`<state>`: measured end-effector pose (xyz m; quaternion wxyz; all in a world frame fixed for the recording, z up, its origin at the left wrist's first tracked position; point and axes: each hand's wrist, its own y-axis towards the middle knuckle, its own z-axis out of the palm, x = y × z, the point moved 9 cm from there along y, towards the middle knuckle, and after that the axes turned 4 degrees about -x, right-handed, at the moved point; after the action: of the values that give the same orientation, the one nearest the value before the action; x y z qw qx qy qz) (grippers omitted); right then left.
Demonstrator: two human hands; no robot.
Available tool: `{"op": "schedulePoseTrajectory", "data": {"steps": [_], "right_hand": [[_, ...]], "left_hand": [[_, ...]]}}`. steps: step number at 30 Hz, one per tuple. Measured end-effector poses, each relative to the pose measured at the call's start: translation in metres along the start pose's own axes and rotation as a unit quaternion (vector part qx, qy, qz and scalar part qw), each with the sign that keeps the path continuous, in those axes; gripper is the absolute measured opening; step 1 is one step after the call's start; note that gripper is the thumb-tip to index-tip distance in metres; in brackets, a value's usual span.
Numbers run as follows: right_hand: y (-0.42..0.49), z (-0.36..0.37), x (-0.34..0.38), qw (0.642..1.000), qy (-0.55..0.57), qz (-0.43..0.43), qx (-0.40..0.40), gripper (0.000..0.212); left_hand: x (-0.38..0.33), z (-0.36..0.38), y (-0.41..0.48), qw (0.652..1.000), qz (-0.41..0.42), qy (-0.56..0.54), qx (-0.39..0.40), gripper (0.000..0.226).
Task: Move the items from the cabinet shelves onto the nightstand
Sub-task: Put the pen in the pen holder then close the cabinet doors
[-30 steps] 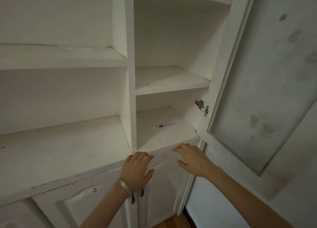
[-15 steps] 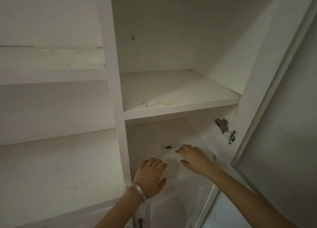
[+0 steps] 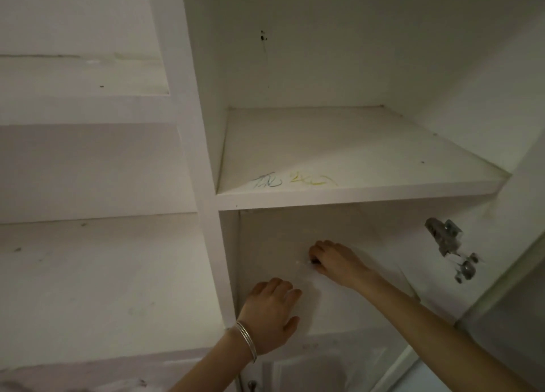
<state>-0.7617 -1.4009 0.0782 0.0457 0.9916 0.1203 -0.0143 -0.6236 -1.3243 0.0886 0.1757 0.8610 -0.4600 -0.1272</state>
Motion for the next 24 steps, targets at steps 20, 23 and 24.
{"op": "schedulePoseTrajectory", "data": {"steps": [20,23,24], "right_hand": [[-0.033,-0.052,0.078,0.923,0.356,-0.085,0.117,0.015],[-0.052,-0.061,0.139,0.91,0.368,-0.126,0.142,0.015],[-0.058,-0.062,0.159,0.906,0.374,-0.128,0.149,0.013]], "left_hand": [[0.007,-0.042,-0.093,0.998,-0.047,-0.019,-0.043,0.036],[0.013,-0.061,-0.141,0.996,-0.083,0.012,-0.033,0.035],[0.015,-0.068,-0.158,0.995,-0.098,0.02,-0.029,0.036]]}}
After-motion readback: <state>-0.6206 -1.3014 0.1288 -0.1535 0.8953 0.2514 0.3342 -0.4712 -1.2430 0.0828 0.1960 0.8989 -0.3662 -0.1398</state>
